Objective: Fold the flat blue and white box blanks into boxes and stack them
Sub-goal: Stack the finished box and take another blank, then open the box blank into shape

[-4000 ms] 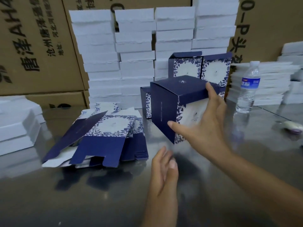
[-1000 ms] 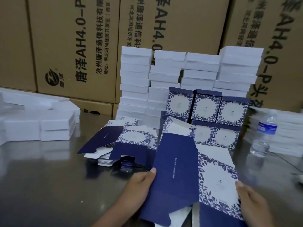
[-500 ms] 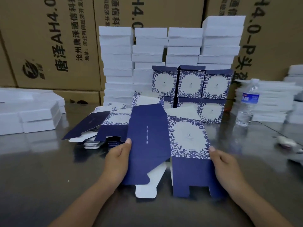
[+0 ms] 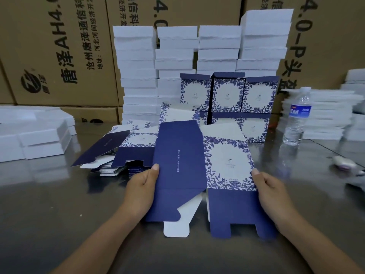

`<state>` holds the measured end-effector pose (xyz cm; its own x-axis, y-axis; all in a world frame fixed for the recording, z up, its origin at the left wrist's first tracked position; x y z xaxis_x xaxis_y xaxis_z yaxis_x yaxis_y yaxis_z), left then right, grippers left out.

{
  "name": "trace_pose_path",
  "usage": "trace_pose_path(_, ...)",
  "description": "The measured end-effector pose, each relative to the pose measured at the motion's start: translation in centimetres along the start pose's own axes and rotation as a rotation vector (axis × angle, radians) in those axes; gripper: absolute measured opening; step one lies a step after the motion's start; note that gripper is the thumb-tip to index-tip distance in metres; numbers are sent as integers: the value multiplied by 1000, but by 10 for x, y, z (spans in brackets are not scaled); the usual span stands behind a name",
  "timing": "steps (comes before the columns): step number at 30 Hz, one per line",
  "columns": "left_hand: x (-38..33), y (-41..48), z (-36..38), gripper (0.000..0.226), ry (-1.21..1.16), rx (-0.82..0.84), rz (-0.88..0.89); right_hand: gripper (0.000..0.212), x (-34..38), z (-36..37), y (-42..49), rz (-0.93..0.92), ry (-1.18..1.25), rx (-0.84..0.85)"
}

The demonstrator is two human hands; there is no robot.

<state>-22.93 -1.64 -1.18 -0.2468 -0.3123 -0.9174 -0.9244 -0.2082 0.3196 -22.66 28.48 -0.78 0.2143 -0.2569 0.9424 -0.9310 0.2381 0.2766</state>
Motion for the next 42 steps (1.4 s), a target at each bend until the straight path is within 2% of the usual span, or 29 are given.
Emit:
trace_pose_path(5, 6, -1, 3, 51, -90, 16, -60, 48, 0, -4, -2, 15, -35, -3)
trace_pose_path(10, 13, 1, -1, 49, -149, 1, -144, 52, 3, 6, -5, 10, -59, 75)
trace_pose_path(15, 8, -1, 1, 43, -111, 42, -126, 41, -3, 1, -3, 69, 89, 54)
trace_pose_path(19, 4, -3, 4, 44, -72, 72, -89, 45, -3, -3, -2, 68, 39, 43)
trace_pose_path(25, 8, -2, 3, 44, -223, 44, -161, 43, -4, 0, -4, 71, 43, 77)
trace_pose_path(32, 5, -6, 1, 37, -272, 71, -204, 37, 0, 4, -8, 121, 84, 93)
trace_pose_path(38, 5, -6, 5, 36, -230, 116, -199, 45, -3, -1, -6, 128, 87, 55)
trace_pose_path(42, 5, -7, 7, 40, -237, 115, -215, 39, -3, -1, -5, 133, 84, 72)
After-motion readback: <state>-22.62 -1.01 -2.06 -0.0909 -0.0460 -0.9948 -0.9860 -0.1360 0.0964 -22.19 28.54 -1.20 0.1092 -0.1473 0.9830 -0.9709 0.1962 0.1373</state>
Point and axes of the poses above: each hand's wrist, its own y-axis towards the middle knuckle, its own z-axis out of the palm, x = y × z, the point moved 8 cm from there along y, towards the middle knuckle, and after that the axes turned 2 degrees about z, right-handed, at the moved point
